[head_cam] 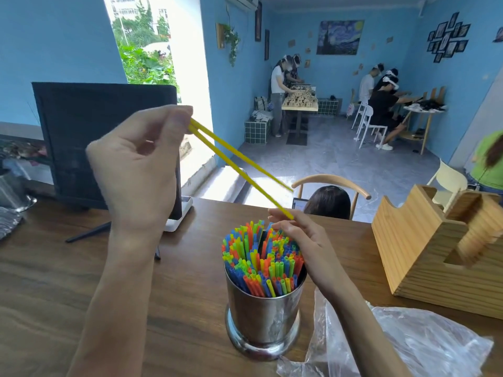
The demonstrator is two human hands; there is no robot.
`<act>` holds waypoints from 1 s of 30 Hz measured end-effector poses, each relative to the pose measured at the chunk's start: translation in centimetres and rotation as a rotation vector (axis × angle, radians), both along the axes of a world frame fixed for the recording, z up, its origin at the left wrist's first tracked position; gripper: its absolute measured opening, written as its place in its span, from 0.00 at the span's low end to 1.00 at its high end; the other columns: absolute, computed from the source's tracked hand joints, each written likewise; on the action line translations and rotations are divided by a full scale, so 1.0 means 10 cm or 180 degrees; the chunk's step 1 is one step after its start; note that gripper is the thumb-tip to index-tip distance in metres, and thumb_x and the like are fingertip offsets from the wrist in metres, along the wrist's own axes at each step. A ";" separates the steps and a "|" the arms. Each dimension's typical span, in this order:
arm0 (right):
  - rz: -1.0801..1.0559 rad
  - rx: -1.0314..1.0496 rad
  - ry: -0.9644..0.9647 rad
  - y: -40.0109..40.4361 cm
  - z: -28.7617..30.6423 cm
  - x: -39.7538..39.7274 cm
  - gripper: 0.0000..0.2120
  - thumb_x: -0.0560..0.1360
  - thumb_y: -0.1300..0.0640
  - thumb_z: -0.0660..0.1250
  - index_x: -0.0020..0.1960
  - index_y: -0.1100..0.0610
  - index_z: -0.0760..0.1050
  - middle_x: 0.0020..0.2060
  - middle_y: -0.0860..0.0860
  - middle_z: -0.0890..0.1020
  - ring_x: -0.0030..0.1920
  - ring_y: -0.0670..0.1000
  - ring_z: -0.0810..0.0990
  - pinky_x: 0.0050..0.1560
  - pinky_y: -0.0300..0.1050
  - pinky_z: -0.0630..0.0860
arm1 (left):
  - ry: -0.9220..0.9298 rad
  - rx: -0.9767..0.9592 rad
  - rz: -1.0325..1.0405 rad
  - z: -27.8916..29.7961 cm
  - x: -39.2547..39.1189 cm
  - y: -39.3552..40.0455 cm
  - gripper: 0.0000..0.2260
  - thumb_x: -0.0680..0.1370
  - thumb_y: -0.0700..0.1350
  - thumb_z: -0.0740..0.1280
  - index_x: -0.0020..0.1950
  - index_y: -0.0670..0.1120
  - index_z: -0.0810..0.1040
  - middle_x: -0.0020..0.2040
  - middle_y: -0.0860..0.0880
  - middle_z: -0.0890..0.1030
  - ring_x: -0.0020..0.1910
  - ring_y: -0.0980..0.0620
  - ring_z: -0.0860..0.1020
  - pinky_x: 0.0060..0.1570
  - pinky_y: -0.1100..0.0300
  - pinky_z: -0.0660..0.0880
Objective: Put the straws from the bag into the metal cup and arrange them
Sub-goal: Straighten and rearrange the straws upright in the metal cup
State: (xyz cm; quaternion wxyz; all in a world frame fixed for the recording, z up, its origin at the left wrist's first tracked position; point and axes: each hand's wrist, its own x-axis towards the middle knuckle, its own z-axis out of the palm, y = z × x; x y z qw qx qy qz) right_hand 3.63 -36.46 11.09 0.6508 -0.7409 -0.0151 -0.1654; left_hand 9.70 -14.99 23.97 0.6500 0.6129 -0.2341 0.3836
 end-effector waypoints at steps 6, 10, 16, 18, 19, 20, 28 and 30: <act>-0.0165 -0.0449 -0.0485 0.04 0.14 -0.11 0.17 0.75 0.41 0.71 0.61 0.44 0.82 0.58 0.39 0.84 0.66 0.39 0.77 0.64 0.33 0.71 | 0.0568 -0.0288 -0.0642 -0.31 -0.10 -0.20 0.02 0.75 0.42 0.74 0.45 0.48 0.84 0.33 0.59 0.84 0.30 0.65 0.77 0.35 0.71 0.72; -0.0364 0.0340 -0.0776 0.06 0.29 -0.20 0.17 0.75 0.42 0.67 0.55 0.51 0.84 0.50 0.39 0.87 0.54 0.34 0.82 0.52 0.25 0.72 | 0.1108 0.0096 -0.1214 -0.58 -0.08 -0.19 0.06 0.67 0.50 0.75 0.41 0.51 0.88 0.32 0.54 0.84 0.27 0.59 0.71 0.28 0.66 0.69; -0.0275 0.1716 -0.0575 0.01 0.35 -0.18 0.14 0.70 0.48 0.71 0.51 0.55 0.86 0.42 0.53 0.86 0.41 0.50 0.84 0.40 0.38 0.77 | 0.1305 0.0748 -0.1787 -0.74 -0.05 -0.14 0.06 0.66 0.45 0.74 0.38 0.55 0.88 0.34 0.53 0.85 0.30 0.60 0.79 0.32 0.68 0.74; -0.0288 0.1934 -0.0615 0.02 0.37 -0.18 0.17 0.67 0.48 0.73 0.52 0.56 0.84 0.43 0.52 0.86 0.40 0.49 0.84 0.37 0.36 0.78 | 0.1428 0.1060 -0.1903 -0.75 -0.06 -0.12 0.05 0.65 0.45 0.75 0.37 0.55 0.88 0.37 0.52 0.86 0.35 0.57 0.82 0.35 0.65 0.78; -0.0332 0.1945 -0.0695 0.02 0.37 -0.18 0.15 0.66 0.49 0.74 0.50 0.55 0.84 0.44 0.53 0.87 0.41 0.50 0.84 0.37 0.36 0.78 | 0.1488 0.1289 -0.1966 -0.75 -0.05 -0.11 0.05 0.65 0.45 0.76 0.38 0.54 0.88 0.38 0.50 0.87 0.38 0.53 0.83 0.39 0.61 0.80; -0.0403 0.1887 -0.0807 0.01 0.37 -0.18 0.12 0.67 0.49 0.74 0.47 0.53 0.84 0.44 0.53 0.87 0.43 0.51 0.84 0.38 0.37 0.79 | 0.1497 0.1528 -0.1965 -0.75 -0.03 -0.11 0.04 0.66 0.46 0.77 0.39 0.54 0.88 0.40 0.50 0.87 0.41 0.50 0.83 0.42 0.57 0.80; -0.1026 0.0261 -0.1193 0.17 0.34 -0.17 0.25 0.77 0.63 0.73 0.69 0.46 0.72 0.43 0.51 0.87 0.41 0.53 0.87 0.45 0.48 0.83 | 0.1827 0.3093 -0.1151 -0.88 0.49 -0.30 0.09 0.80 0.58 0.68 0.53 0.59 0.86 0.46 0.61 0.85 0.46 0.62 0.80 0.45 0.63 0.73; -0.0996 -0.0048 -0.1139 0.21 0.28 -0.14 0.40 0.76 0.65 0.73 0.79 0.41 0.59 0.43 0.48 0.86 0.39 0.53 0.88 0.45 0.52 0.84 | 0.1849 0.3134 -0.1247 -0.88 0.52 -0.32 0.08 0.79 0.56 0.69 0.48 0.56 0.87 0.42 0.59 0.86 0.43 0.61 0.83 0.45 0.62 0.76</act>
